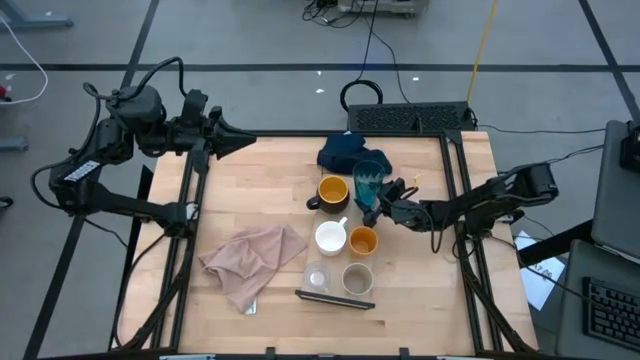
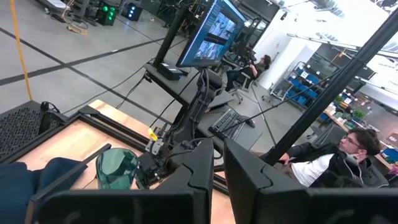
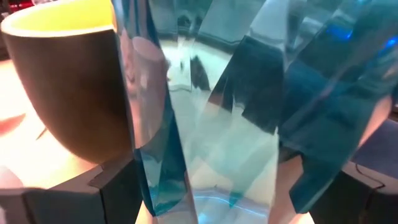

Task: Stack small to large cups/mugs on shelf
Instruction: Put the blue cup on the shelf aligned with the yellow cup, then return to Home Position

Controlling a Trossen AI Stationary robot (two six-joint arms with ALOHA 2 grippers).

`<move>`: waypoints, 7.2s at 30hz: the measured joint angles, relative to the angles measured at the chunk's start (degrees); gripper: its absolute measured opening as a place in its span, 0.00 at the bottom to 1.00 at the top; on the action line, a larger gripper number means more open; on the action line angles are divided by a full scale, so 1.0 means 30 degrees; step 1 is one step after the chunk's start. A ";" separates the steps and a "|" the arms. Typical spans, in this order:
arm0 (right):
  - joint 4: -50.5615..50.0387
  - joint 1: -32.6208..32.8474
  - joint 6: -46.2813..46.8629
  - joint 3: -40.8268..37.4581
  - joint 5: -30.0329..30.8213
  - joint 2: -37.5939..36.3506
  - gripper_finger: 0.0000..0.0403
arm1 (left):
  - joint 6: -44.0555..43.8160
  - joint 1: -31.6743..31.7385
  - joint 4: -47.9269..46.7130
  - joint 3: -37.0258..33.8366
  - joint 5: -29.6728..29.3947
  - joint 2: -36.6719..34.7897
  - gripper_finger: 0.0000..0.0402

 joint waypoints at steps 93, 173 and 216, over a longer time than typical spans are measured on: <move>-0.8730 -0.0182 0.3031 -0.0036 -0.9339 -1.1789 0.89 | 0.2295 0.0000 -0.1996 0.0000 -0.1598 -0.0003 0.09; -2.3374 0.1727 -0.4632 1.3289 -0.8549 -1.6151 0.00 | 0.5916 -0.0539 0.4927 -1.0694 0.0016 -0.7501 0.00; -1.0853 0.1676 -0.5723 -0.1692 -0.9055 -1.8447 0.00 | 1.0012 -0.2426 1.0815 -2.1302 0.1648 -0.8858 0.01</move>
